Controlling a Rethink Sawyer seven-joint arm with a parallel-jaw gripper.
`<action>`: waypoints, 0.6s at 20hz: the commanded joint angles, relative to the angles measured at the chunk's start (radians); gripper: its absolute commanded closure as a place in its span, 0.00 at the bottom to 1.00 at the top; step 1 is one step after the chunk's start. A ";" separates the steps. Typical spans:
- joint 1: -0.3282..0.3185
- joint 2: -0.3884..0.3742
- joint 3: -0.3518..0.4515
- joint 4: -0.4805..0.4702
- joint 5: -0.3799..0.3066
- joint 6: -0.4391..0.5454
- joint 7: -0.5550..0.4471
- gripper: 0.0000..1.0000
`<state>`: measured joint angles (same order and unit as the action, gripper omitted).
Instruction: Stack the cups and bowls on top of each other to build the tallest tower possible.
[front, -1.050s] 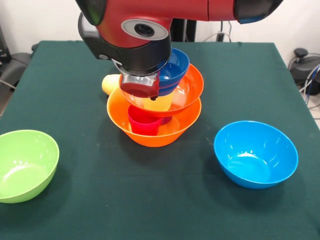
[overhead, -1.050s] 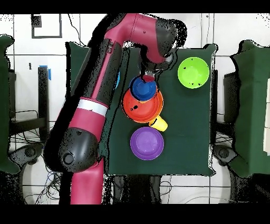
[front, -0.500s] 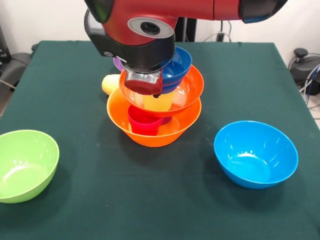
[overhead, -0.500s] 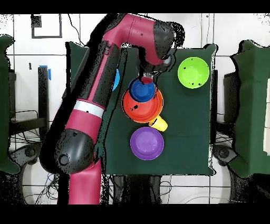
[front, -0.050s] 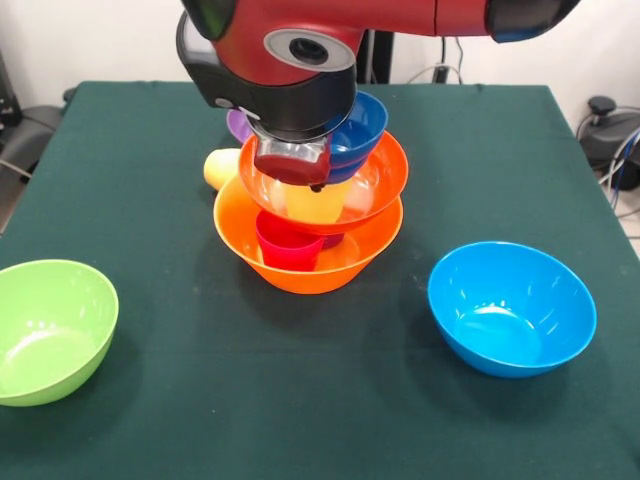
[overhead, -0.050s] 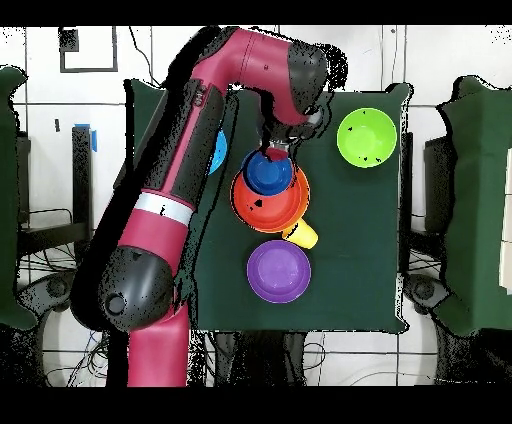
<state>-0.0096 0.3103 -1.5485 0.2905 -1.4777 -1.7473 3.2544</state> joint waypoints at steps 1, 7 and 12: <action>0.015 0.009 0.049 0.042 0.001 0.099 0.028 1.00; 0.009 0.009 0.053 0.045 -0.001 0.093 0.010 1.00; 0.001 0.005 0.055 0.053 -0.008 0.085 -0.013 1.00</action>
<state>-0.0085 0.3103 -1.5483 0.3167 -1.4779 -1.7473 3.2544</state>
